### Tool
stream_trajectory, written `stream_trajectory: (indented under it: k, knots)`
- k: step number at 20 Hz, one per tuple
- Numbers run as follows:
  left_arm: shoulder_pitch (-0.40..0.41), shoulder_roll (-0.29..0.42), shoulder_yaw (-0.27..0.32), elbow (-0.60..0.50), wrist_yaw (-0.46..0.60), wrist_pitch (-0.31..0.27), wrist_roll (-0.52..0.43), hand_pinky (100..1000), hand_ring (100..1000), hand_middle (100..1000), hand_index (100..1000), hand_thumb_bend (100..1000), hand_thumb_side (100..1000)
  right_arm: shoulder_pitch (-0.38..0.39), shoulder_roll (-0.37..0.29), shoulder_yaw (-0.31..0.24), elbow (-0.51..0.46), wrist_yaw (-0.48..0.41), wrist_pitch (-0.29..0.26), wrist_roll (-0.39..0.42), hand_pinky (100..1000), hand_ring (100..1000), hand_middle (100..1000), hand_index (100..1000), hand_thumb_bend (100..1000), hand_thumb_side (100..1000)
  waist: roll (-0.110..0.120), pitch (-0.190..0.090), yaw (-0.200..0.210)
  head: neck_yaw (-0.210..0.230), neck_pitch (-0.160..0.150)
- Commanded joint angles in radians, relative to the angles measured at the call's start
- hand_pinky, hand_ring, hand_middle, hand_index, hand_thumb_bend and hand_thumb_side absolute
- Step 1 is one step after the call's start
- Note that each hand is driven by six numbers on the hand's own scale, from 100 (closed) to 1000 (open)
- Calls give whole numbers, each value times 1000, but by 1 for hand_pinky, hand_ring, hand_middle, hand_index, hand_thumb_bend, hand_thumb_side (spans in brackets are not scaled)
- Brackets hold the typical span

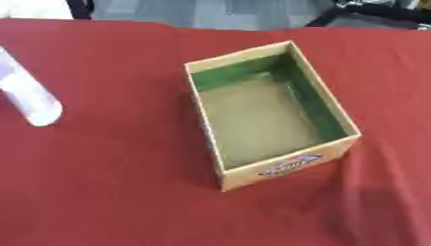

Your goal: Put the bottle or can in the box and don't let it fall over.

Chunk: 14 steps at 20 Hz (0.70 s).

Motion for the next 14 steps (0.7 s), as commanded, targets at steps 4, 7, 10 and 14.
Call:
stream_trajectory:
  k: [4,7,10,14]
  knots:
    - [-2,14,6,-15,-5,0,-1,679,1000,908,826,334,1000,4,-7,-12,-16,55,6,18,100,100,100,138,100,735,-1,-17,-3,-2,-15]
    - [1,11,7,-15,-7,2,0,679,1000,908,826,335,1000,2,-3,-20,-16,64,12,-20,100,100,100,232,100,760,-1,-13,-2,0,-13]
    - [2,10,7,-15,-8,0,0,679,1000,909,827,335,1000,-2,0,-26,-16,60,19,-66,127,322,300,484,100,790,-1,-8,0,2,-10]
    - [1,10,6,-15,-11,0,-2,679,1000,911,828,327,1000,-3,0,-18,-16,65,36,-121,541,653,674,786,100,811,-3,-3,2,1,-7]
